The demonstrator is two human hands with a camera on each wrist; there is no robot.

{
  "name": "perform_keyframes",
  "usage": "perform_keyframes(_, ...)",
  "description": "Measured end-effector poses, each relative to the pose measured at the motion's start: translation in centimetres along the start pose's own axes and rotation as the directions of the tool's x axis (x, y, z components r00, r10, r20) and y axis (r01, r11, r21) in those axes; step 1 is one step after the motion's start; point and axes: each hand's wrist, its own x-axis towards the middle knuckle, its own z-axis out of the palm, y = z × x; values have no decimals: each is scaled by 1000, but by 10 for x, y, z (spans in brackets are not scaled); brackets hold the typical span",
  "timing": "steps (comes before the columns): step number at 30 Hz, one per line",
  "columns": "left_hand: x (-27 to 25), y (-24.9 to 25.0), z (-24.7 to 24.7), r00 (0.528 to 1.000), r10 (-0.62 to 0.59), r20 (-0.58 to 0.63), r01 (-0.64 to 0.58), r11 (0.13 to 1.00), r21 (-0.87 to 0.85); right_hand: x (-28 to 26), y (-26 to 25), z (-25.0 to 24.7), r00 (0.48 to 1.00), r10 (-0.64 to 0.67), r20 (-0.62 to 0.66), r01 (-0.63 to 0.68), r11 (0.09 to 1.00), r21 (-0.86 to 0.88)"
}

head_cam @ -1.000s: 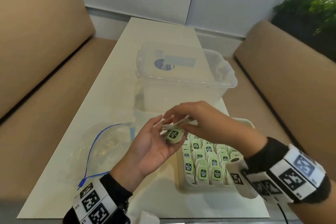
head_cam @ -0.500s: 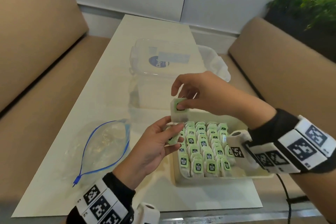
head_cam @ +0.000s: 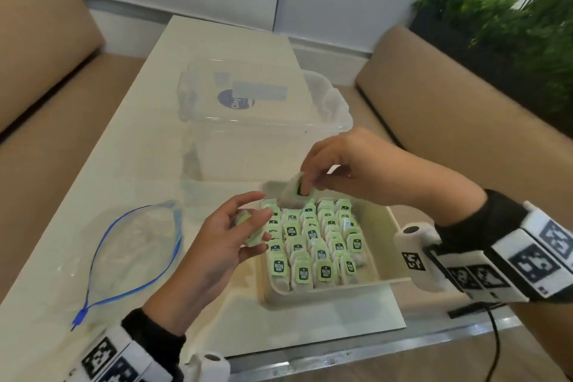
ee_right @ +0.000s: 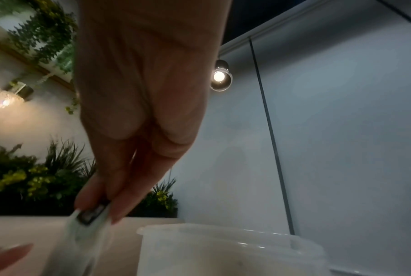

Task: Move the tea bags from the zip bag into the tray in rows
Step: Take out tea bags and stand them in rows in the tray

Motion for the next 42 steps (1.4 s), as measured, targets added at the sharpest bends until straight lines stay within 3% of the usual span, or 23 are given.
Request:
perform_keyframes(3, -1, -7, -12, 999, -49, -15, 48, 998, -33, -28, 23, -1, 956, 178, 234, -130, 970, -206)
perform_keyframes(7, -1, -13, -28, 995, -84, -53, 81, 995, -53, -56, 60, 18, 702, 459, 544, -235, 871, -431)
perform_keyframes(9, -1, -15, -31, 994, -90, -63, 86, 995, -58, -61, 71, 27, 593, 518, 617, -259, 848, -463)
perform_keyframes(11, -2, -16, -33, 994, -91, -63, 87, 994, -61, -60, 77, 37, 516, 560, 648, -283, 825, -488)
perform_keyframes(15, -3, -17, -35, 995, -88, -55, 83, 993, -82, -48, 99, 58, 457, 607, 650, -319, 794, -517)
perform_keyframes(28, -5, -18, -39, 991, -103, -79, 94, 989, -118, -33, 125, 67, 524, 570, 632, -331, 821, -465)
perform_keyframes(31, -4, -15, -39, 989, -136, -52, 122, 967, -223, -36, 128, 67, 526, 577, 626, -354, 817, -455)
perform_keyframes(35, -3, -12, -40, 982, -176, 72, 190, 891, -412, -39, 124, 65, 540, 585, 605, -364, 810, -459)
perform_keyframes(37, -2, -11, -38, 976, -194, 103, 220, 863, -455, -36, 116, 59, 592, 576, 563, -357, 814, -458)
perform_keyframes(40, 0, -9, -30, 972, -211, 102, 234, 862, -450, -24, 94, 49, 783, 465, 412, -294, 862, -413)
perform_keyframes(42, 1, -8, -22, 975, -206, 89, 224, 868, -443, -11, 65, 50, 885, 367, 285, -311, 924, -224)
